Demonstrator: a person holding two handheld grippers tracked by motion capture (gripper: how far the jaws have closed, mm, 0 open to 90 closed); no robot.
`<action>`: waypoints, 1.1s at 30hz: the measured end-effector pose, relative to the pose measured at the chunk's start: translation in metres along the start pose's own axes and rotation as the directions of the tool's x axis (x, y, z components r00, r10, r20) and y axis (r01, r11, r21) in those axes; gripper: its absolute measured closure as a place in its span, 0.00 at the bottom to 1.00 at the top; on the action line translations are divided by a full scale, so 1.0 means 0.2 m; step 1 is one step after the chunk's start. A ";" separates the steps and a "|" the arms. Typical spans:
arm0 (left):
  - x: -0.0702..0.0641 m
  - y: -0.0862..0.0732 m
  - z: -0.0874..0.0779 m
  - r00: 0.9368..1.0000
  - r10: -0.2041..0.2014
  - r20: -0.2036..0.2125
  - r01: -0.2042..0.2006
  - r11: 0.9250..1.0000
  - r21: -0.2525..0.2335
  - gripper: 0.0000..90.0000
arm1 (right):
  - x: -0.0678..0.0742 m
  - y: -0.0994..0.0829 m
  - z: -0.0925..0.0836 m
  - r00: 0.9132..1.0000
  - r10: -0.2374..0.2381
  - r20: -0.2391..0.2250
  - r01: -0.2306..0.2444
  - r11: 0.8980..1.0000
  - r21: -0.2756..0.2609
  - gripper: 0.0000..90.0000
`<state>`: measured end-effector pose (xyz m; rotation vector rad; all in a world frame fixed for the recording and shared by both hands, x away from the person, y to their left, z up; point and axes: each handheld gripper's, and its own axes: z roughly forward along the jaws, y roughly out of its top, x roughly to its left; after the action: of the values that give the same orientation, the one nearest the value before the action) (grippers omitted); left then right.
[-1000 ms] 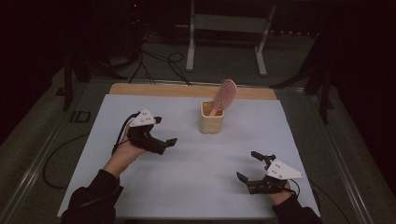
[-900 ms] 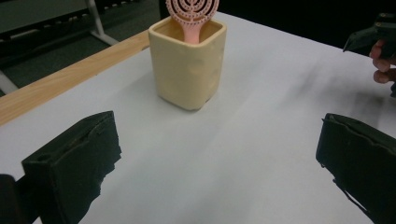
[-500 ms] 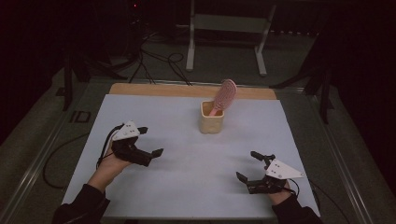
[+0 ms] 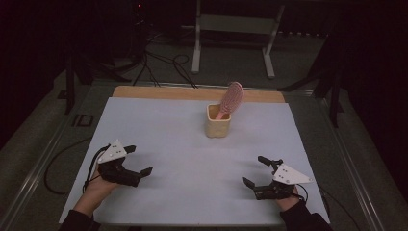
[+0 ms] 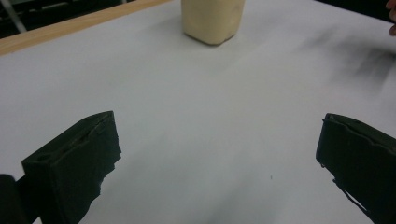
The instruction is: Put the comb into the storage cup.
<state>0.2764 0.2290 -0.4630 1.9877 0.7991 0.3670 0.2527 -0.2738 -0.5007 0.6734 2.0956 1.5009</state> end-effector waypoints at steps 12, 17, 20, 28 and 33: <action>0.00 -0.19 -0.10 0.998 -0.040 -0.040 0.041 0.999 0.012 0.00 | 0.00 0.00 0.00 1.000 -0.004 -0.004 0.004 1.000 0.007 0.10; 0.00 -0.27 -0.13 0.997 -0.066 -0.051 0.066 0.998 0.010 0.00 | 0.01 0.00 0.00 1.000 -0.008 -0.004 0.008 1.000 0.006 0.10; 0.00 -0.31 -0.14 0.995 -0.075 -0.061 0.077 0.997 0.021 0.00 | 0.01 0.00 0.01 1.000 -0.008 -0.006 0.008 1.000 0.008 0.10; 0.03 -0.39 -0.18 0.988 -0.100 -0.121 0.106 0.993 0.044 0.00 | 0.00 0.00 0.00 1.000 -0.009 -0.007 0.009 1.000 0.007 0.10; 0.03 -0.41 -0.18 0.980 -0.103 -0.169 0.117 0.990 0.076 0.00 | 0.01 0.00 0.00 1.000 -0.014 -0.009 0.014 1.000 0.008 0.10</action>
<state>0.2286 0.2862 -0.5149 2.0008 1.0400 0.4426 0.2522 -0.2722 -0.5011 0.6553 2.1093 1.4919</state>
